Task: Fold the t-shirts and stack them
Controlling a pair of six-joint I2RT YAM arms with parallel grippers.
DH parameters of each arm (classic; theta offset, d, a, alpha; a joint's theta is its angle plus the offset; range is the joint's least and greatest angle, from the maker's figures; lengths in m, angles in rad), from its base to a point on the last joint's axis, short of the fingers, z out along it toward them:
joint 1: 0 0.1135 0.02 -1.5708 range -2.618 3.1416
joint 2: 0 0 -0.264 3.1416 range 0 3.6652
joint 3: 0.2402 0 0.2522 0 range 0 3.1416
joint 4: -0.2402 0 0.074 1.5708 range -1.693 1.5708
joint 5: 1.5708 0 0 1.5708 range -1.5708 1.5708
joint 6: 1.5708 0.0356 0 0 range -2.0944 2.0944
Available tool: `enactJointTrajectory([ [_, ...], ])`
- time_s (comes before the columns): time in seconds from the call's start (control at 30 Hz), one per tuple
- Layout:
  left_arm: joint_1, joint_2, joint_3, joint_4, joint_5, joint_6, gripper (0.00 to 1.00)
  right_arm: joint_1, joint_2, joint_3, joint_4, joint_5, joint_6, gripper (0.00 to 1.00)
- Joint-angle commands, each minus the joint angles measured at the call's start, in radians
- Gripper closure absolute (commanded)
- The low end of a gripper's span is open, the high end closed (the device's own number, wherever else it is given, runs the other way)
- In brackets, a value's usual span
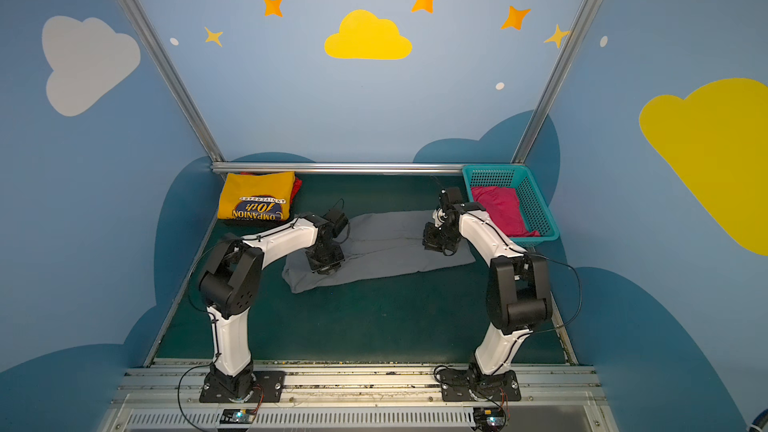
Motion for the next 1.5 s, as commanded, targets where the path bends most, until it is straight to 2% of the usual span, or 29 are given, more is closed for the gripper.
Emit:
enactJointTrajectory([
  [0.0,-0.002,0.014,-0.010,-0.010,-0.013,-0.002,0.80,0.004,-0.037,-0.012,0.003,-0.004,0.002,0.93],
  [0.13,-0.001,0.016,-0.014,-0.009,-0.014,-0.002,0.86,0.004,-0.040,-0.015,0.003,-0.003,0.002,0.93],
  [0.23,-0.003,0.013,-0.017,-0.008,-0.009,0.000,0.87,0.003,-0.039,-0.016,0.003,-0.003,0.003,0.93],
  [0.33,-0.003,0.008,-0.022,-0.007,-0.014,0.000,0.95,0.004,-0.036,-0.016,0.003,-0.004,0.003,0.93],
  [0.6,-0.001,-0.001,0.026,-0.037,-0.041,0.026,0.95,0.004,-0.039,-0.021,0.005,-0.004,0.004,0.93],
  [0.9,0.010,0.054,0.164,-0.083,-0.065,0.110,0.95,0.003,-0.039,-0.021,0.005,-0.004,0.004,0.94],
  [1.2,0.046,0.148,0.324,-0.124,-0.071,0.230,0.95,0.004,-0.026,-0.004,-0.005,-0.004,0.004,0.94],
  [1.47,0.069,0.249,0.486,-0.136,-0.015,0.384,0.95,0.003,-0.005,0.007,-0.013,-0.003,0.005,0.94],
])
